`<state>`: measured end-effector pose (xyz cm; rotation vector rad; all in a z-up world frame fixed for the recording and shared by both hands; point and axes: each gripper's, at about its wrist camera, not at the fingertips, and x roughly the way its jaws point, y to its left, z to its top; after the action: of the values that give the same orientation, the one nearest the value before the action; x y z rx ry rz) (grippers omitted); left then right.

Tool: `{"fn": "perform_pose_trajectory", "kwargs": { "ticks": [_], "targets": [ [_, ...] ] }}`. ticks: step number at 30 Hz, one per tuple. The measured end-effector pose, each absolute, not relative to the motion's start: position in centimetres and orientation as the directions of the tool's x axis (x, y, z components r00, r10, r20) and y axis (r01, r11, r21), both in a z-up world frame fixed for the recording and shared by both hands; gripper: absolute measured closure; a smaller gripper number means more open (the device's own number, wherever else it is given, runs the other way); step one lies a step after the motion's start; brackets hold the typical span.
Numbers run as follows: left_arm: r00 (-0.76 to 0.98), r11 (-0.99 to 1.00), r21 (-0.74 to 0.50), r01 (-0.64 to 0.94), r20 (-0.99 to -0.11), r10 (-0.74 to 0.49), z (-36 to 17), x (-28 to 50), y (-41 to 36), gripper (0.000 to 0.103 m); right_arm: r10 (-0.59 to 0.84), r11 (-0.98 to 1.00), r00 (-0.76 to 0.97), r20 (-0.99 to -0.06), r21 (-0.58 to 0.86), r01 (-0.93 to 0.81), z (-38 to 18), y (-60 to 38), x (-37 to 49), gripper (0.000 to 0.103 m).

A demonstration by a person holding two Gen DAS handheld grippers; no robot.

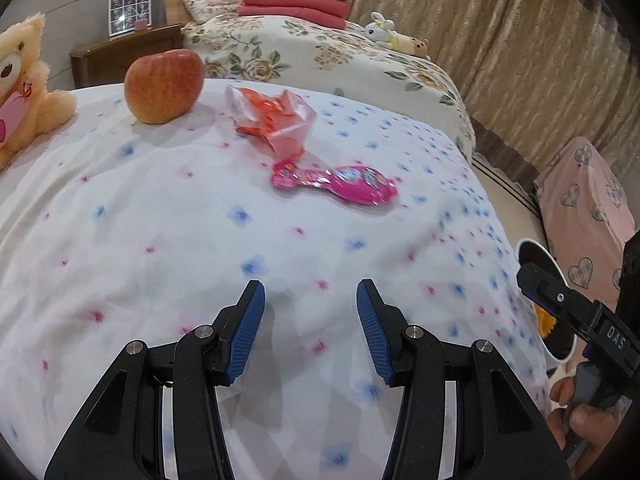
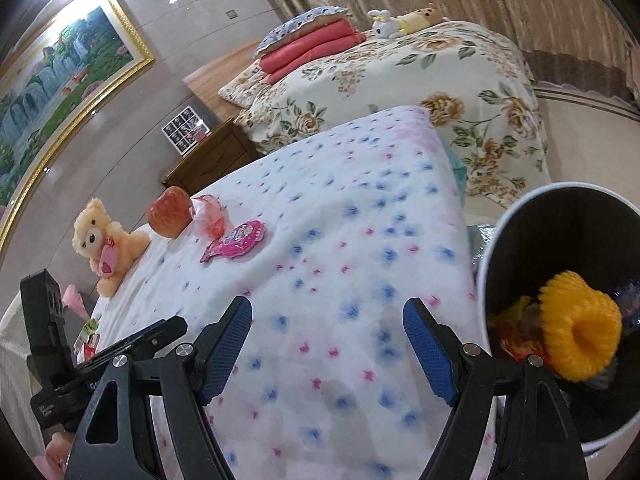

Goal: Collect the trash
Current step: 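Move both tools back over the plastic bag and pink bottle on the bed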

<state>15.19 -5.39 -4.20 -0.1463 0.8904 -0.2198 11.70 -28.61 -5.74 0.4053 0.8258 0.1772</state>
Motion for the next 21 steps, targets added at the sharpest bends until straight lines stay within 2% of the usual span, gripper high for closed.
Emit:
{"fn": "perform_pose_trajectory", "kwargs": {
  "ticks": [13,21],
  "targets": [
    [0.637,0.972,-0.208,0.107,-0.737,-0.227,-3.3,20.9,-5.1,0.055,0.351,0.903,0.64,-0.684,0.428,-0.038,-6.5,-27.5,15.0,0.023],
    [0.631,0.973,-0.205,0.104,-0.743,-0.224,-3.5,24.5,-5.0,0.055,0.424,0.899,0.577,-0.698,0.402,-0.174,-6.9,-25.7,18.1,0.023]
  ]
}}
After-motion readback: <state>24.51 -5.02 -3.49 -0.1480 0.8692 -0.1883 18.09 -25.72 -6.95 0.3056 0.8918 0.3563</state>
